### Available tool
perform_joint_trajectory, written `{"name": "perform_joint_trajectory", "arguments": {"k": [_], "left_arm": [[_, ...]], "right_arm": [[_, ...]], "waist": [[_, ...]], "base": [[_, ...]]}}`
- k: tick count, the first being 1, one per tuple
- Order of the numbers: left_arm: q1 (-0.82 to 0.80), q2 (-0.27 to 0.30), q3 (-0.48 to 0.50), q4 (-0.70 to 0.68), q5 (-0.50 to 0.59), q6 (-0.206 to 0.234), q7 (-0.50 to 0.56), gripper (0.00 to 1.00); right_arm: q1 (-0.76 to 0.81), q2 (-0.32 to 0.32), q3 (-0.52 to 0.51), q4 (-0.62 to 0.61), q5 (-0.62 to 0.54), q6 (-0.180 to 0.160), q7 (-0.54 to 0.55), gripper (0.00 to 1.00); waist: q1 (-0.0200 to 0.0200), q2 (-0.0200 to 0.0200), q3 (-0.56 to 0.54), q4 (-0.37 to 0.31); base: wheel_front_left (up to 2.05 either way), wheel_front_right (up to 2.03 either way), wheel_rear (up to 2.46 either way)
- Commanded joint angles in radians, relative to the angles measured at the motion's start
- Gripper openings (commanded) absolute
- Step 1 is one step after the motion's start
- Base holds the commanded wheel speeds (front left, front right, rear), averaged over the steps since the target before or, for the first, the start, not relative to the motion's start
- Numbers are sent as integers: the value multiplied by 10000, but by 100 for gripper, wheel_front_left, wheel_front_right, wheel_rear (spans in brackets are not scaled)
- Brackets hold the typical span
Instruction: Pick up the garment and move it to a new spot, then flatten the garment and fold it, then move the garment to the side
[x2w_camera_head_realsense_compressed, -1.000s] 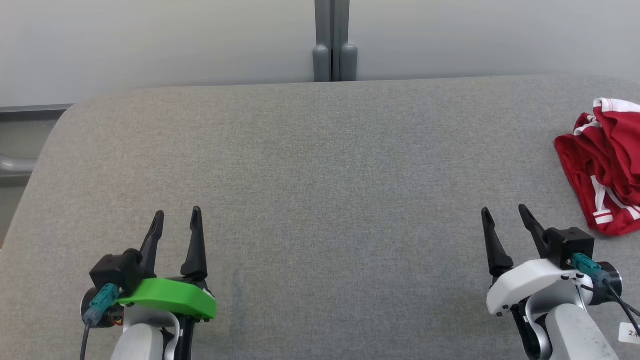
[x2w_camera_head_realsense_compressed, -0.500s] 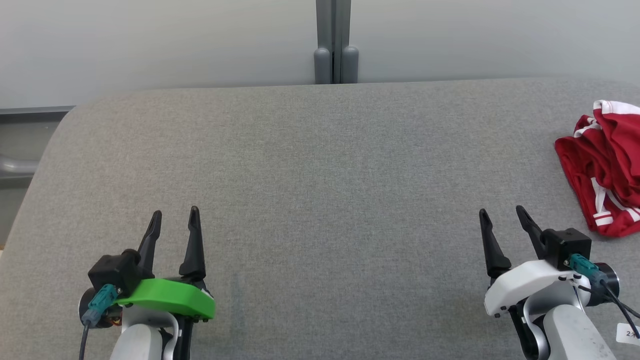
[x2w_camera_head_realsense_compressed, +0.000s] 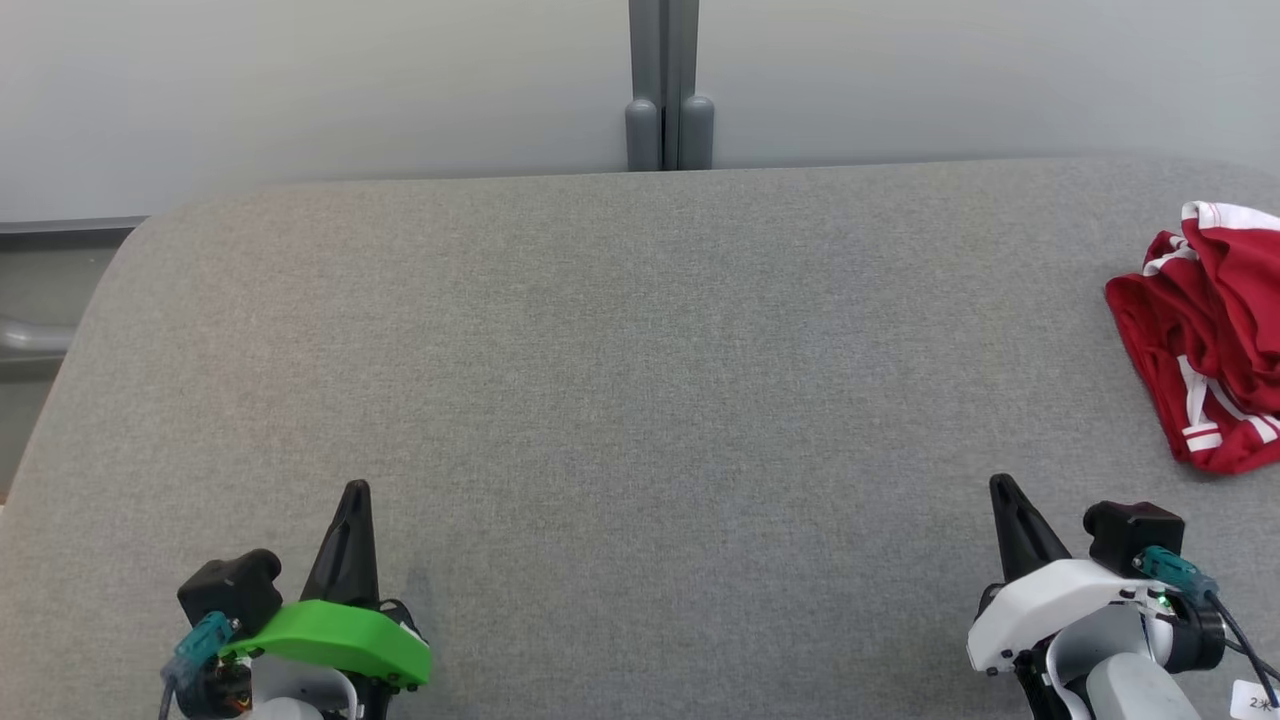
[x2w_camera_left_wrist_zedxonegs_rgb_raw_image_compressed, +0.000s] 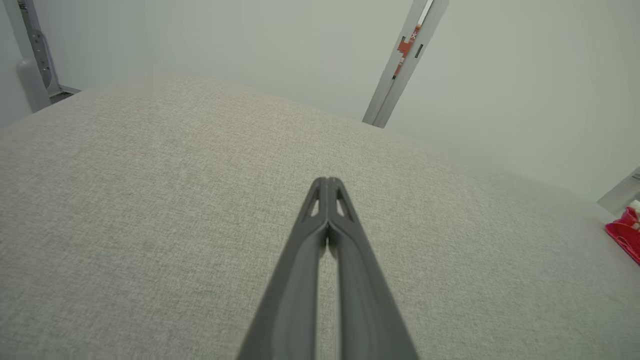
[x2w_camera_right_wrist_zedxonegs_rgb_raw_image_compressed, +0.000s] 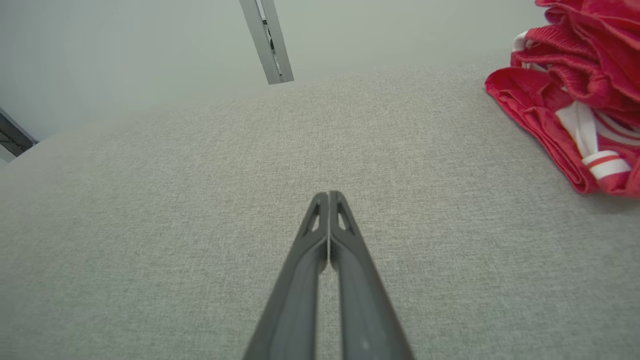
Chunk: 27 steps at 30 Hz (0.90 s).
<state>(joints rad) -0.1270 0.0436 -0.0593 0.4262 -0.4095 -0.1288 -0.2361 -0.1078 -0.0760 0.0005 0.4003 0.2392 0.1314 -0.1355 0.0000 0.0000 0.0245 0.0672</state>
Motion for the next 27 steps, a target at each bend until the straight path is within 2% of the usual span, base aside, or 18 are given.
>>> {"name": "perform_joint_trajectory", "arguments": {"k": [1, 27], "left_arm": [[-163, 19, 119, -237, -485, -2, 103, 0], [-50, 41, 648, -777, -4244, -9, 1207, 0]], "right_arm": [[-190, -39, -86, -221, 517, -1, 92, 0], [-108, 56, -399, -720, 4835, -4, 839, 0]], "waist": [[0, 0, -3, -10], [0, 0, -48, -153]], "base": [[0, 0, 0], [0, 0, 0]]}}
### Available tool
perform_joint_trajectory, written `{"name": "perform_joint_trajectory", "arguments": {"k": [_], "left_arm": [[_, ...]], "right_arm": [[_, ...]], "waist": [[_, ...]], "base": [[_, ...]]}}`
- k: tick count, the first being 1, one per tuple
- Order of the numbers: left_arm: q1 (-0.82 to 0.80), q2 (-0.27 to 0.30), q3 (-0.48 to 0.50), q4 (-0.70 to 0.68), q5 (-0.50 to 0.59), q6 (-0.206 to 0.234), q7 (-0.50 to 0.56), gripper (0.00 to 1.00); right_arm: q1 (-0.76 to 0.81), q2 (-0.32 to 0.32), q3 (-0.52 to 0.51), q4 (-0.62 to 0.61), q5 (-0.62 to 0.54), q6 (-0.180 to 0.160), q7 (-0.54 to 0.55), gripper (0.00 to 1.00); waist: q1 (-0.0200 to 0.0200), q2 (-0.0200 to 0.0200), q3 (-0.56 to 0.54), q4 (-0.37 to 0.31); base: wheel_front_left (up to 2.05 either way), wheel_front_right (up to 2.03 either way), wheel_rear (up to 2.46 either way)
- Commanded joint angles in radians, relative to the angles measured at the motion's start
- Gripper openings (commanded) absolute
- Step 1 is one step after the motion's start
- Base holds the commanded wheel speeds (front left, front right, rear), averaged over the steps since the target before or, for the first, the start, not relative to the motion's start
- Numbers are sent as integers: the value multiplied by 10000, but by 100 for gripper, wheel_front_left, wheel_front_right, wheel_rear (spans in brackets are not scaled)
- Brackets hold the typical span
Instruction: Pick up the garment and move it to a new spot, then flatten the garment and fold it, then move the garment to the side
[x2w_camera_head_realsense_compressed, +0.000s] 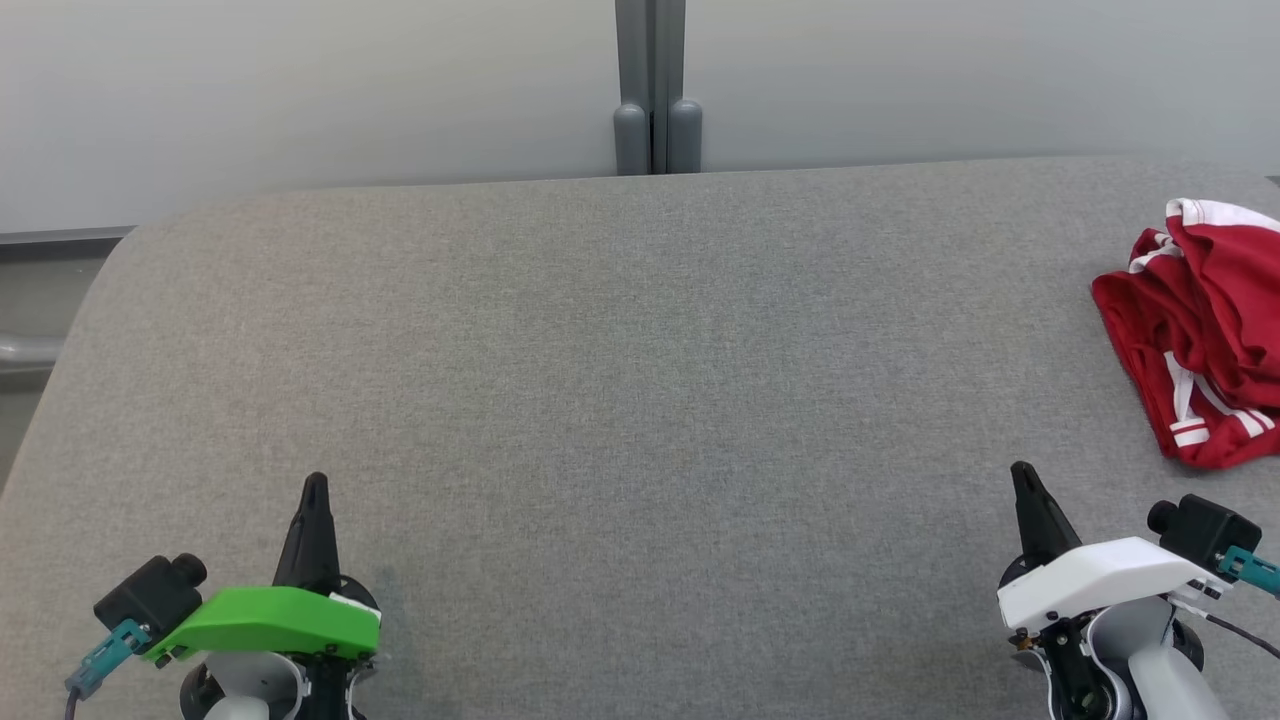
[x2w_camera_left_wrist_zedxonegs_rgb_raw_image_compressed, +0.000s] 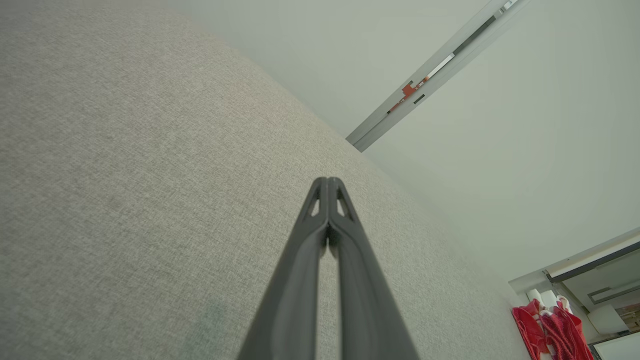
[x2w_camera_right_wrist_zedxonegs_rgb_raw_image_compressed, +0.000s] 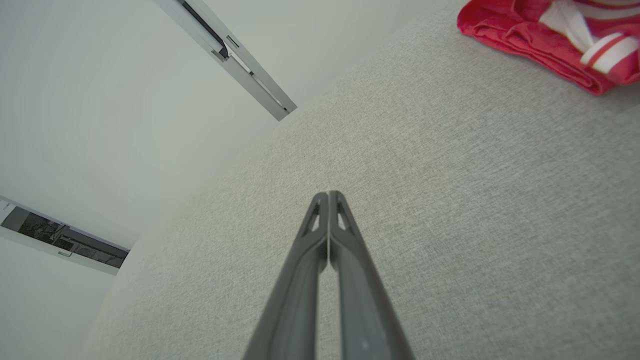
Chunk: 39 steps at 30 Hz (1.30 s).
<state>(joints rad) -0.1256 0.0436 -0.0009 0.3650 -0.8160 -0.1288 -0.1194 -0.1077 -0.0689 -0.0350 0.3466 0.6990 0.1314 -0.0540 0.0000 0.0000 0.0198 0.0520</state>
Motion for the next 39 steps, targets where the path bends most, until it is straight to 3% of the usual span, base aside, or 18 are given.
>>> {"name": "perform_joint_trajectory", "arguments": {"k": [1, 39], "left_arm": [[-59, 42, 84, -184, -323, -9, 78, 0], [82, 72, 640, -725, -4248, -20, 1249, 0]], "right_arm": [[-107, -12, -58, -198, 392, -4, 55, 0], [-66, 86, -446, -643, 4875, -3, 902, 0]], "waist": [[0, 0, -3, -8], [0, 0, -70, -219]], "base": [[0, 0, 0], [0, 0, 0]]}}
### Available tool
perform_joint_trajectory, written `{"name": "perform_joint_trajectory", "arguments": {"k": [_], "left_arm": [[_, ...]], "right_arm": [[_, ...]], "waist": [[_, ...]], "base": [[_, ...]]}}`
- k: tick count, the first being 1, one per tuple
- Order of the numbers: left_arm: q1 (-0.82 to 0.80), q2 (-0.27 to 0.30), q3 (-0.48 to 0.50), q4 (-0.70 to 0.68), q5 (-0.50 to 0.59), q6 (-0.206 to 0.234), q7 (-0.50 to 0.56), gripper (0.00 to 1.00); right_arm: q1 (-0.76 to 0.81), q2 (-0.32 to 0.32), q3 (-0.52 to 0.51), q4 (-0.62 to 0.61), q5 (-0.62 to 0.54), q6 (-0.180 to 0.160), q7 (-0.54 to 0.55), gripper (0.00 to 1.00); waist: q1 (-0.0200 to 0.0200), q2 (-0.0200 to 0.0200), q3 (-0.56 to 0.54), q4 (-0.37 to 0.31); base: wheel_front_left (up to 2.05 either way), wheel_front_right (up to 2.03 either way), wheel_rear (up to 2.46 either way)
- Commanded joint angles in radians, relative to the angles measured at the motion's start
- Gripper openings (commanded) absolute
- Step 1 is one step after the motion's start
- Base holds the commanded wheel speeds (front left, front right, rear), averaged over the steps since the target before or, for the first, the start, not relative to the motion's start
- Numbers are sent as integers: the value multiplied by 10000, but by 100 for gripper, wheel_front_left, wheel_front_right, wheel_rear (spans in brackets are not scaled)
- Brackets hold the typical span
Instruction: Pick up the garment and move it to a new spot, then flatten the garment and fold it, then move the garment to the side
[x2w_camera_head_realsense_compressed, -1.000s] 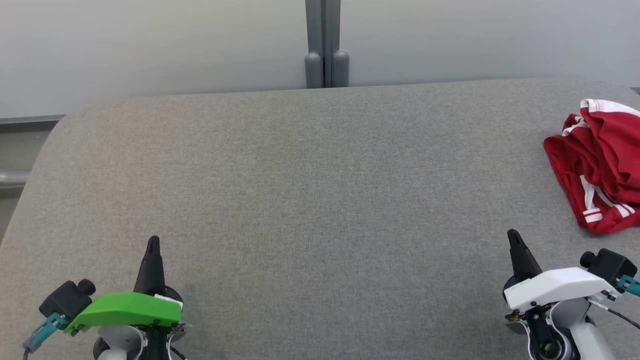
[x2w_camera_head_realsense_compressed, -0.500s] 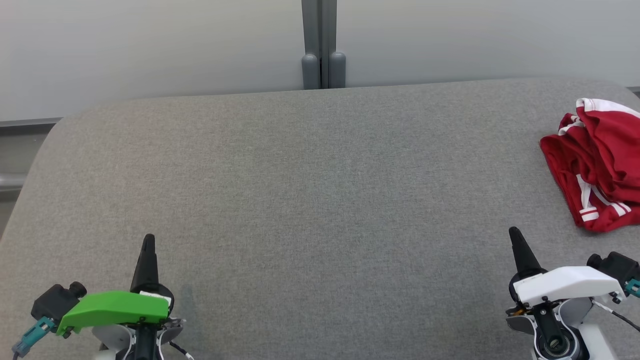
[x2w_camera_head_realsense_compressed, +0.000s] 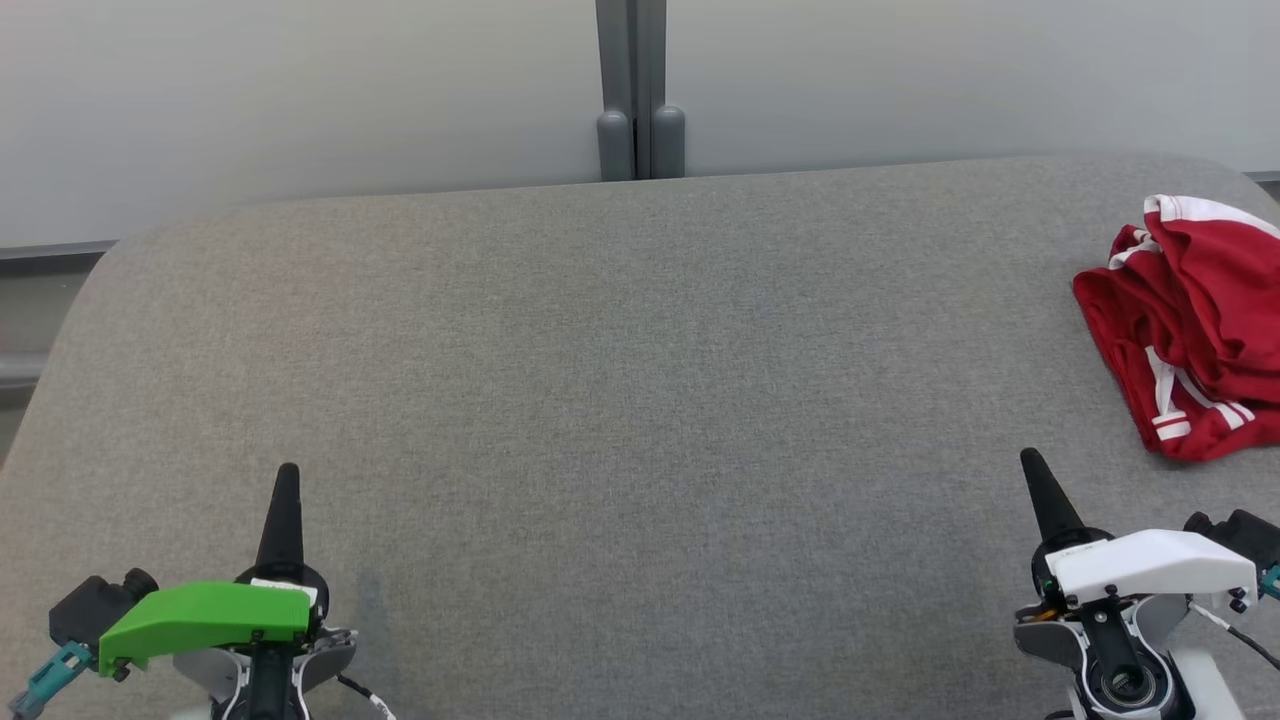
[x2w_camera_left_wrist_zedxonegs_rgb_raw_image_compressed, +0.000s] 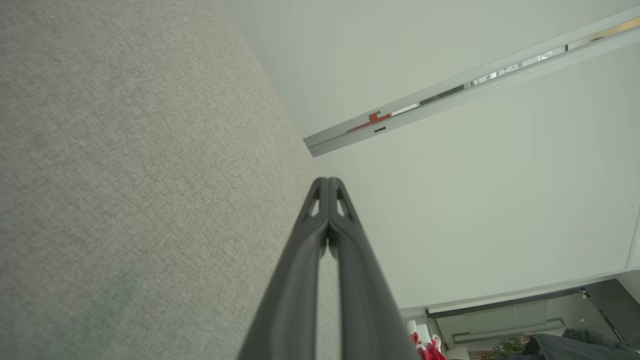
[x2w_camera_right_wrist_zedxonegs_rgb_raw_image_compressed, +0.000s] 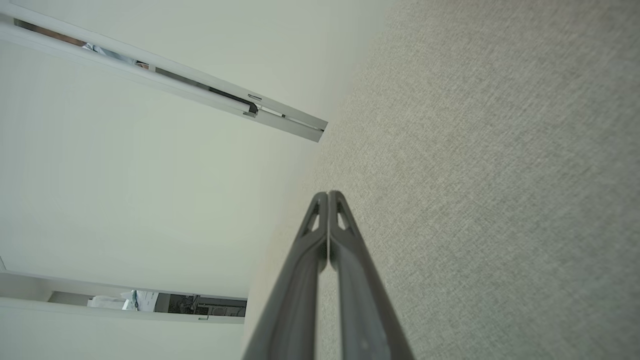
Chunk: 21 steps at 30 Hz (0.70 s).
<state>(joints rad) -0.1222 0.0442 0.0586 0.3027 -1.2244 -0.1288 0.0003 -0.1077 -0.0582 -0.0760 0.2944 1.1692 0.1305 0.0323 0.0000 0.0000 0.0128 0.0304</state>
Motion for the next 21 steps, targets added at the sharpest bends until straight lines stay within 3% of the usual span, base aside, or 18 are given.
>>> {"name": "perform_joint_trajectory", "arguments": {"k": [1, 21], "left_arm": [[51, 66, 59, -114, -249, -20, 80, 0], [101, 77, 284, -330, -1831, -26, 536, 0]], "right_arm": [[-65, -19, -46, -132, 284, 6, 56, 0], [-44, 19, -202, -305, 2077, 5, 387, 0]], "waist": [[0, 0, -3, -8], [0, 0, -38, -119]], "base": [[0, 0, 0], [0, 0, 0]]}}
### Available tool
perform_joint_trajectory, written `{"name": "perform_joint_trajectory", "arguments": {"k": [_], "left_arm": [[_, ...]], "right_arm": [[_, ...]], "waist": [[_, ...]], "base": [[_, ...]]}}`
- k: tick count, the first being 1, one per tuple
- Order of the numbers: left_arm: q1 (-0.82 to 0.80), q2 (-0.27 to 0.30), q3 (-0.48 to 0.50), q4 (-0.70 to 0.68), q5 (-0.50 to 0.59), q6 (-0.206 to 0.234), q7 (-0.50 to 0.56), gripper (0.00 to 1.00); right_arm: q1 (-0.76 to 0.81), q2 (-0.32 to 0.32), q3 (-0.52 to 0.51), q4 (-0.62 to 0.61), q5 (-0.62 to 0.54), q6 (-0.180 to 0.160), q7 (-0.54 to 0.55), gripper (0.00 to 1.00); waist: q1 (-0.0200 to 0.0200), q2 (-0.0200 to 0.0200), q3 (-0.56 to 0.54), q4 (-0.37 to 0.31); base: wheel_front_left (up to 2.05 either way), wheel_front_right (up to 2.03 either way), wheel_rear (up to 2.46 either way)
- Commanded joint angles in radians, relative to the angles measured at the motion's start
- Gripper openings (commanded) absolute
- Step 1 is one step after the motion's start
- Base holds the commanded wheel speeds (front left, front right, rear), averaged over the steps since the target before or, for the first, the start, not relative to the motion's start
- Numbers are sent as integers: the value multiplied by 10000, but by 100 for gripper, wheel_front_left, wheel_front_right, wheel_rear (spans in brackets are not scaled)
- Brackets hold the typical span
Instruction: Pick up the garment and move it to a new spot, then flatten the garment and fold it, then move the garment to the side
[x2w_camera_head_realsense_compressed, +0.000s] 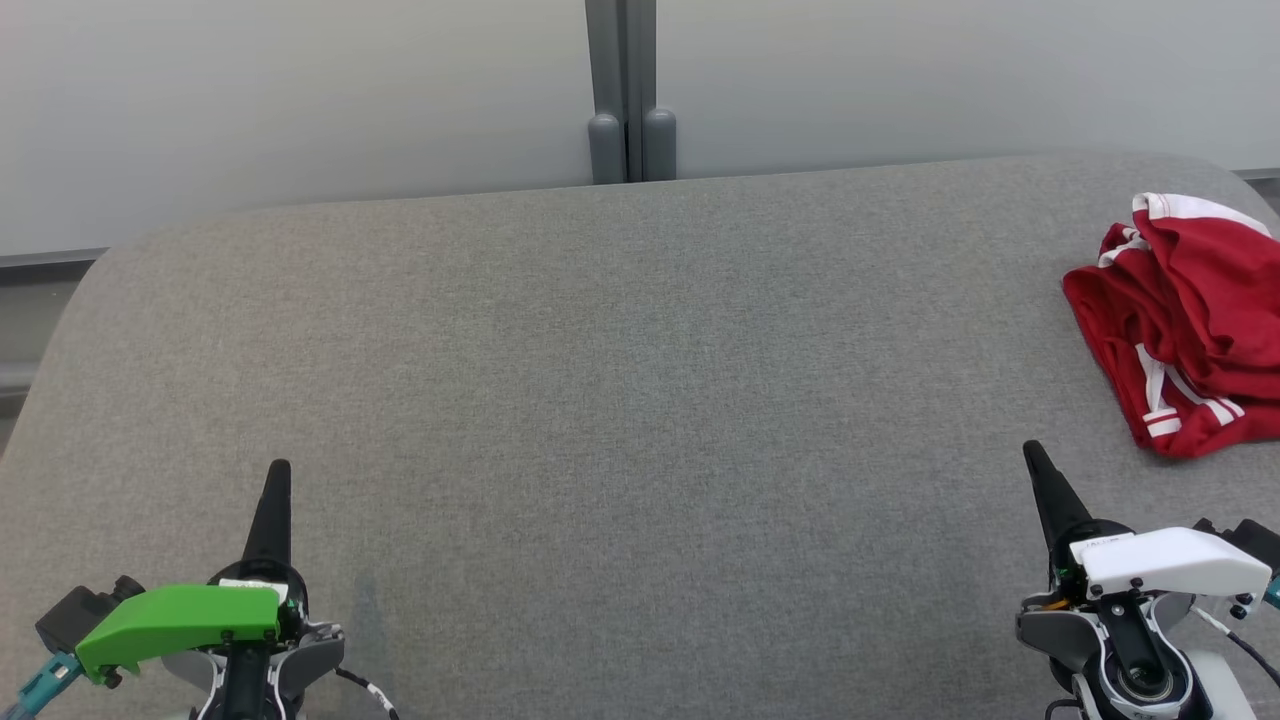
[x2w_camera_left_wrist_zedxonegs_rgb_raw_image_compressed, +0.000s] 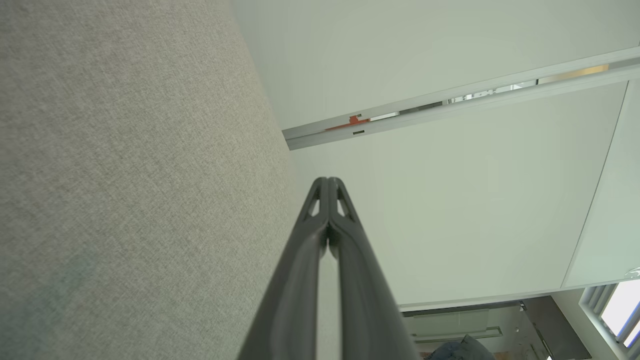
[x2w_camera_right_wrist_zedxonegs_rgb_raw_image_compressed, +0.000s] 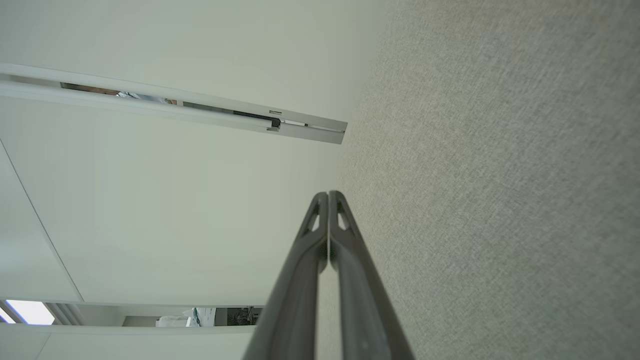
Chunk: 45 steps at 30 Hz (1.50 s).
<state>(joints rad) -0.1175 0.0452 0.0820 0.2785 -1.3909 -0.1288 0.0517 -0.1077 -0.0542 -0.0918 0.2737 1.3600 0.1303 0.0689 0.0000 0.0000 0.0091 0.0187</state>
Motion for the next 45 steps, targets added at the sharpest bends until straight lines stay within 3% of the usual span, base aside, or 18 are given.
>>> {"name": "perform_joint_trajectory", "arguments": {"k": [1, 33, 45], "left_arm": [[57, 69, 62, -97, -239, -26, 58, 0], [148, 82, 350, -364, -2264, -35, 656, 0], [148, 82, 345, -355, -2235, -35, 664, 0]], "right_arm": [[-42, -19, -54, -108, 264, 8, 47, 0], [-7, 43, -248, -327, 2575, 7, 481, 0], [-7, 43, -242, -323, 2558, 7, 483, 0]], "waist": [[0, 0, -3, -8], [0, 0, -60, -185], [0, 0, -60, -187]], "base": [[0, 0, 0], [0, 0, 0], [0, 0, 0]]}}
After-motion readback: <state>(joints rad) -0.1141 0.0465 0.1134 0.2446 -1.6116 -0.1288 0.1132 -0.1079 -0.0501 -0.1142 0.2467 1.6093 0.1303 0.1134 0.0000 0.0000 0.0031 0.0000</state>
